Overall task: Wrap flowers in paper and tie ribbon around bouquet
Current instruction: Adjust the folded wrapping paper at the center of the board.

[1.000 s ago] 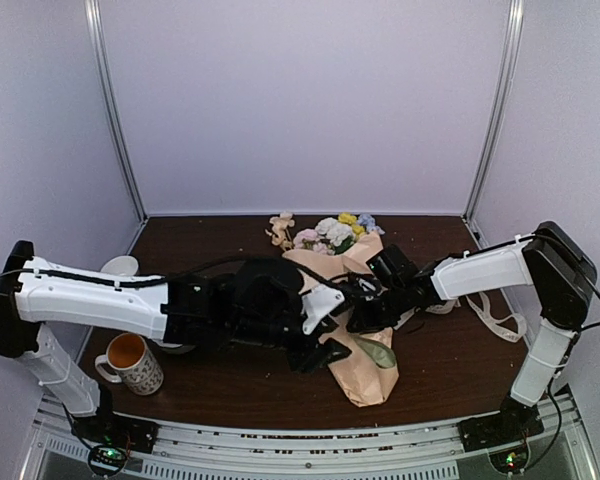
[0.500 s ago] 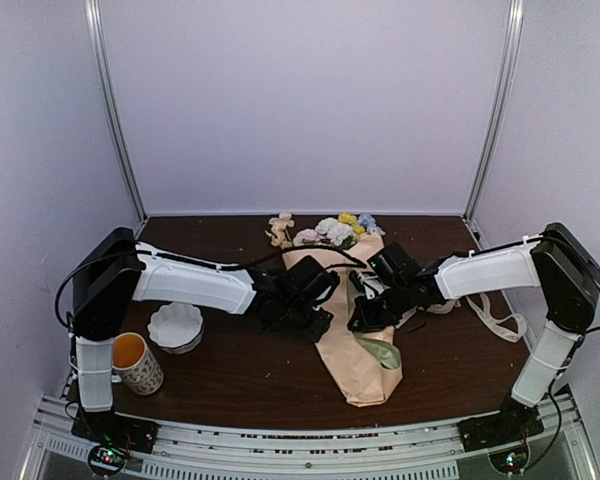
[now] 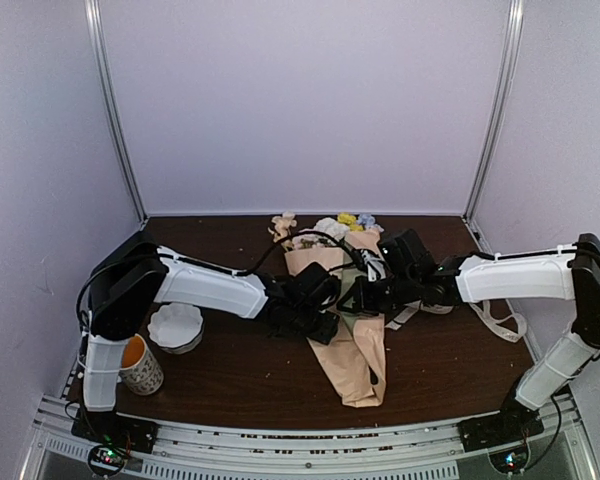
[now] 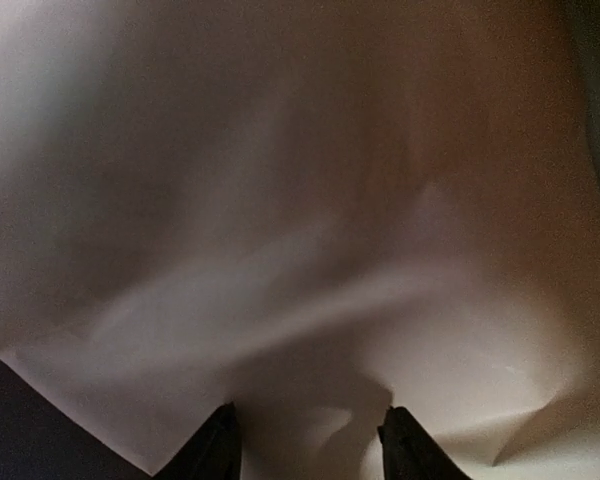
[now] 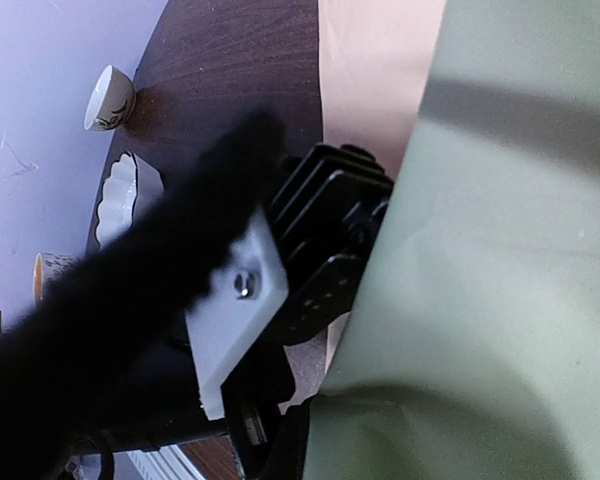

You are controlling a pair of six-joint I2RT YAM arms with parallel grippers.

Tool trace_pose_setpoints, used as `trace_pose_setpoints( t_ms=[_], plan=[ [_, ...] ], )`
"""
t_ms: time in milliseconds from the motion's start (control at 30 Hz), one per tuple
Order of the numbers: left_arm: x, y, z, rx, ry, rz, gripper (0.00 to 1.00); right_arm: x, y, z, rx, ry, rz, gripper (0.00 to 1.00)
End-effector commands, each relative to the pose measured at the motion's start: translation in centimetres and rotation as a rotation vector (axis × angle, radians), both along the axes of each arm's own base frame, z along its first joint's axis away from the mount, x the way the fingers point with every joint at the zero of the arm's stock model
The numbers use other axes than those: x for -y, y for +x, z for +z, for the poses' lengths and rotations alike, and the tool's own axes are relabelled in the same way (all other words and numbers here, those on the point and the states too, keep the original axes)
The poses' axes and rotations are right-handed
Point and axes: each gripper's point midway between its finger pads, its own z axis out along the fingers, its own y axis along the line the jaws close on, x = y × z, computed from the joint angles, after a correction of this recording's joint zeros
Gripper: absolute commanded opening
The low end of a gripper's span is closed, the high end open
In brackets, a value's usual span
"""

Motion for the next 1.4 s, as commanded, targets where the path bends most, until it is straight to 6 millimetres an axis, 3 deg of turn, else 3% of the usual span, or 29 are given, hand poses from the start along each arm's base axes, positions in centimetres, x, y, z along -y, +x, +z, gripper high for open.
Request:
trace_pose_setpoints(
  t_ms=[0,200,300,467,633,900,1033,1167,1367],
  plan=[
    [0.3,-1.0,-2.9,-0.108,-0.075,0.009,0.52,-1.9,-0.6,0.0,-0.032,0.074,0.003,0.0],
    [0.8,-0.3,2.3,-0.028,-0.236,-0.025,0.57,-0.6,-0.5,-5.6,-0.087,-0.037,-0.038,0.0],
    [0.3,-0.1,5.2,0.028,-0.264,-0.04,0.61,-0.3,-0.6,-7.4,-0.103,-0.073,-0.04,0.0],
    [-1.1,-0.5,8.9,0.088,-0.298,-0.044,0.68,-0.2,-0.5,-8.5,-0.103,-0.1,-0.033,0.0],
    [-1.6,0.4,11.8,0.113,-0.349,-0.043,0.79,-0.3,-0.7,-8.7,-0.102,-0.099,-0.013,0.0],
    [-0.6,3.5,9.7,0.032,-0.348,-0.04,0.82,-0.6,-0.9,-7.7,-0.087,-0.075,0.009,0.07],
    [-0.2,3.9,8.7,0.02,-0.351,-0.051,0.85,-1.2,-1.0,-7.4,-0.087,-0.045,0.033,0.31],
    [-0.7,4.4,7.8,-0.027,-0.42,-0.051,0.87,-2.1,-1.4,-6.9,-0.09,0.032,0.066,0.49],
    [-0.3,4.1,8.4,-0.003,-0.457,-0.152,0.89,-2.4,-0.9,-6.1,-0.06,0.083,0.046,0.56]
  ],
)
